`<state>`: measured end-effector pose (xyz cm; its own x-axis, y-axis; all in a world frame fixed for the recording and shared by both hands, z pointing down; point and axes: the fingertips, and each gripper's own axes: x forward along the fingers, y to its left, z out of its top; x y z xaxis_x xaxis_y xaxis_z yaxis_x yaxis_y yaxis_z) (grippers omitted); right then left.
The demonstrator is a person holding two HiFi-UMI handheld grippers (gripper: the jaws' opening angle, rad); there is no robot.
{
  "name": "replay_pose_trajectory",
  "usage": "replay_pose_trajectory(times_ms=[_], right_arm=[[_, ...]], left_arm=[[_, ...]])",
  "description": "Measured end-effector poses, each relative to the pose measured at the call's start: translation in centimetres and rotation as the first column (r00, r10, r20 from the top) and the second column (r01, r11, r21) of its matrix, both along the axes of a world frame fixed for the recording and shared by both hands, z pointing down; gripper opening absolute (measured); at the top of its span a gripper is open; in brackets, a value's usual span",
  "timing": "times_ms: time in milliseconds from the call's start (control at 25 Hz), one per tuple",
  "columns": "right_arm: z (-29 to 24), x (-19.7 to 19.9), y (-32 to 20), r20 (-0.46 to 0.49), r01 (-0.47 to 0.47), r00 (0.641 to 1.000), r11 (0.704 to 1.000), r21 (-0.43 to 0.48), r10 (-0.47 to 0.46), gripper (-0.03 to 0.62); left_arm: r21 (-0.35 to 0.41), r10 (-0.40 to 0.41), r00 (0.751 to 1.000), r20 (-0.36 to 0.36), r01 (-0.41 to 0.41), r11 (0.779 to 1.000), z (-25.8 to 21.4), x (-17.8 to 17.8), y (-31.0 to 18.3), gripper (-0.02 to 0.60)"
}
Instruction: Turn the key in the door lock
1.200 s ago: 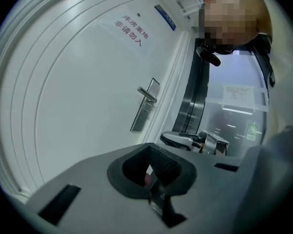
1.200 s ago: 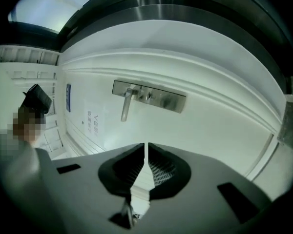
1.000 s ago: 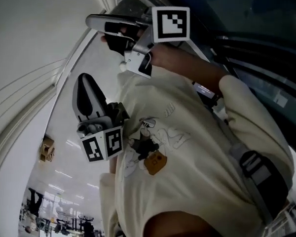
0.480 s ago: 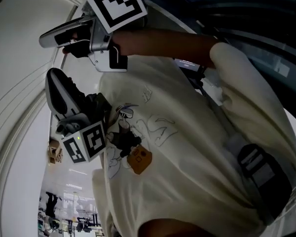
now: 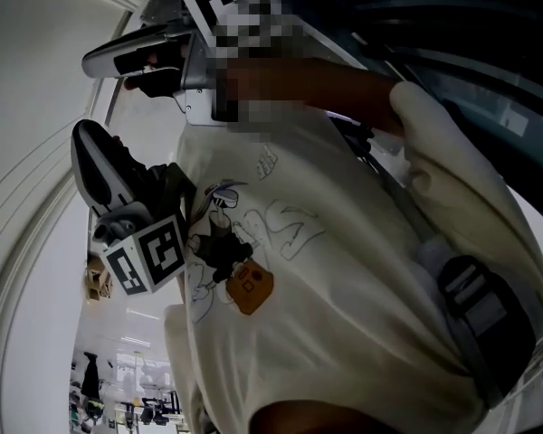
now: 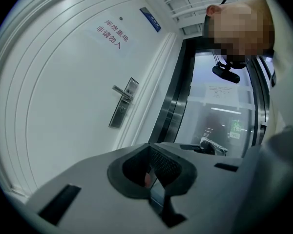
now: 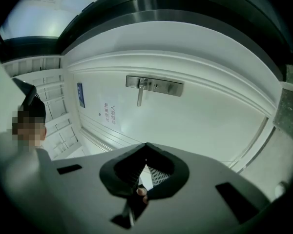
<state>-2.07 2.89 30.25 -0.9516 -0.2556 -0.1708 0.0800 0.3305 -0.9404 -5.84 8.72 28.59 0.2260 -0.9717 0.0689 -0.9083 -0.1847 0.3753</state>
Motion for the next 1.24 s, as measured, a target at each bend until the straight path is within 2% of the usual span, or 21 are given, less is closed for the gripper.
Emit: replay_pose_trajectory(times_ms=[160,240,360,520,720,1240], right_arm=[[0.3,0.1,1.2,-0.013,-0.001,1.000,1.000,0.032,0.001,0.008],[0.6,-0.4,1.8,-0.072,0.016,0.997,0.991,0.134,-0.006,0.008],[0.8,-0.6,2.8,-0.183,0.021,0.982,0.952,0.306,0.038,0.008],[1.8,0.1,3.6,-0.264,-0.017,0.956,0.919,0.394,0.131,0.008],[1.2,-0.4,3.9,-0.294,-0.025,0.940,0.893,0.449,0.174,0.007],[1.9,-0.9,3.2,-0.338,-0.013,0.920,0.876,0.482,0.200,0.006]], left_arm=[[-0.023,-0.006,1.000,-0.006,0.006,1.000,1.0,-0.1,0.5,0.005],[-0.017,-0.028,1.000,0.005,0.028,0.999,1.2,-0.3,0.3,0.005],[-0.009,-0.050,0.999,0.010,0.050,0.999,0.9,-0.4,0.3,0.005],[-0.031,-0.049,0.999,0.000,0.049,0.998,1.9,0.3,0.7,0.005],[-0.035,-0.042,0.999,0.005,0.042,0.998,1.5,0.2,0.5,0.005],[-0.045,-0.045,0.999,0.015,0.046,0.998,2.1,-0.2,-0.7,0.005]])
